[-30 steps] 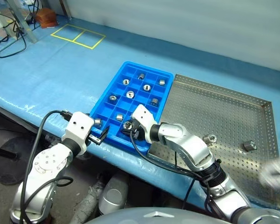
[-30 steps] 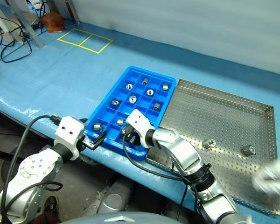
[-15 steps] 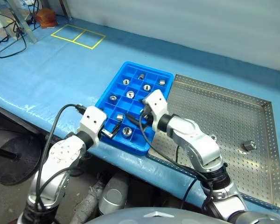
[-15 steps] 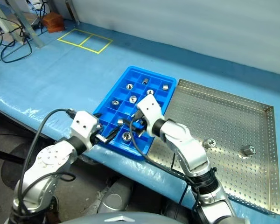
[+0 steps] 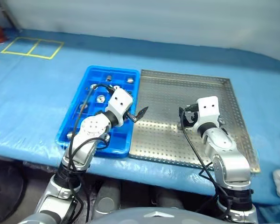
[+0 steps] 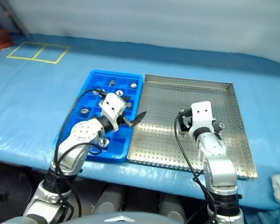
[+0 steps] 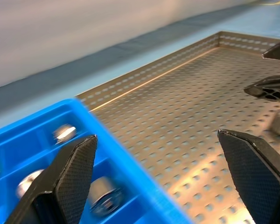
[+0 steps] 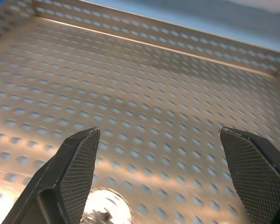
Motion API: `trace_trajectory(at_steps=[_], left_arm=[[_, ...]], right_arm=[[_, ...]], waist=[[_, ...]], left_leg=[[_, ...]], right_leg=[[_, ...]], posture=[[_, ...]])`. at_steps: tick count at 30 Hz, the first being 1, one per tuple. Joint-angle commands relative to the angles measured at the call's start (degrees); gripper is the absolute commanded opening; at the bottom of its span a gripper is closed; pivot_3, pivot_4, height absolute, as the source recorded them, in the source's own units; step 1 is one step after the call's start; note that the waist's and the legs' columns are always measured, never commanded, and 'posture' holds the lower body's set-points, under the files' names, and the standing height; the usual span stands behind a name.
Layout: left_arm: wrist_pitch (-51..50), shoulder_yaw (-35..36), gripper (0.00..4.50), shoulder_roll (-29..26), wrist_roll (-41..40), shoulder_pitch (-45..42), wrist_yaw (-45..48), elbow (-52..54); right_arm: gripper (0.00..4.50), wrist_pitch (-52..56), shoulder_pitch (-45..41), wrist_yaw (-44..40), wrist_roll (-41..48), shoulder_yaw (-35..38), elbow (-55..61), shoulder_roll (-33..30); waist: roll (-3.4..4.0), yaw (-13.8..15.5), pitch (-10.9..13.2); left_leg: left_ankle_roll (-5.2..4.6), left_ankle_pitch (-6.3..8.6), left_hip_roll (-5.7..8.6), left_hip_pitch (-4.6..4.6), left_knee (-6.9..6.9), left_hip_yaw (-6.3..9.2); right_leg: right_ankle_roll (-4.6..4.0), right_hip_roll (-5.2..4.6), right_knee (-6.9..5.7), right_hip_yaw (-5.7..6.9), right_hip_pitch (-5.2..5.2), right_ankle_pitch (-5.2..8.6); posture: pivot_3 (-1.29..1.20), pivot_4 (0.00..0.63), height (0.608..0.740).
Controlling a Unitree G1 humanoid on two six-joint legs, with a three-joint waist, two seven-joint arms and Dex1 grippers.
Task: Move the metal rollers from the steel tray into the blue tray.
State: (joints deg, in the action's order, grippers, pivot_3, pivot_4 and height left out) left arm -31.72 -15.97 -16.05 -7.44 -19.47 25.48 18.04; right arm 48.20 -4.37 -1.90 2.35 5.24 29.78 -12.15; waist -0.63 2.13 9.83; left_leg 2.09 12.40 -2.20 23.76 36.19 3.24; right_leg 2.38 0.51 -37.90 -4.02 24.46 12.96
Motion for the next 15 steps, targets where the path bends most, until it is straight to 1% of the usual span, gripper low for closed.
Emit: trace_trajectory(at_steps=[1, 2, 5, 10, 15], left_arm=[[2.0, -0.8, 4.50, 0.1, 0.0, -0.7, 1.7, 0.6], [2.0, -1.0, 4.50, 0.1, -0.2, -0.7, 2.2, 0.5], [1.9, -1.5, 4.50, 0.0, -0.7, -0.8, 4.1, 0.1], [1.6, -2.4, 4.50, -0.6, -1.0, -0.7, 6.9, -0.1], [1.1, -2.7, 4.50, -2.0, -0.8, 0.4, 8.7, 0.9]], right_arm=[[4.31, 0.7, 0.6, 1.7, -0.6, 2.1, 3.1, 0.9], [4.31, 1.1, 0.9, 1.6, -0.3, 2.3, 3.3, 1.0], [4.31, 2.6, 1.3, 0.0, 1.2, 2.2, 4.1, 1.2], [4.31, 3.8, 1.3, -4.2, 4.4, -0.9, 5.9, 1.0], [4.31, 3.2, 0.1, -6.4, 5.8, -3.7, 4.7, 0.9]], waist=[[0.00, -2.3, 0.0], [0.01, -3.3, 0.0], [0.03, -4.8, 0.0], [0.04, -5.7, 0.0], [0.04, -5.7, 0.0]], left_leg=[[0.00, 0.00, -0.02, -0.04, 0.00, 0.00], [-0.02, -0.01, -0.02, -0.06, 0.00, 0.02], [-0.10, -0.07, -0.01, -0.17, 0.00, 0.02], [-0.27, -0.19, 0.03, -0.26, 0.03, 0.05], [-0.28, -0.20, 0.05, -0.24, 0.09, 0.05]], right_leg=[[0.06, 0.02, -0.05, 0.00, 0.00, 0.04], [0.14, 0.03, -0.10, 0.00, -0.01, 0.09], [0.15, 0.05, -0.30, -0.02, -0.02, 0.10], [0.13, 0.05, -0.44, -0.03, -0.07, 0.06], [0.17, 0.03, -0.46, -0.05, -0.08, 0.03]], posture=[[-0.01, 0.150, 0.740], [-0.01, 0.150, 0.740], [-0.02, 0.150, 0.740], [-0.01, 0.150, 0.740], [0.00, 0.150, 0.740]])
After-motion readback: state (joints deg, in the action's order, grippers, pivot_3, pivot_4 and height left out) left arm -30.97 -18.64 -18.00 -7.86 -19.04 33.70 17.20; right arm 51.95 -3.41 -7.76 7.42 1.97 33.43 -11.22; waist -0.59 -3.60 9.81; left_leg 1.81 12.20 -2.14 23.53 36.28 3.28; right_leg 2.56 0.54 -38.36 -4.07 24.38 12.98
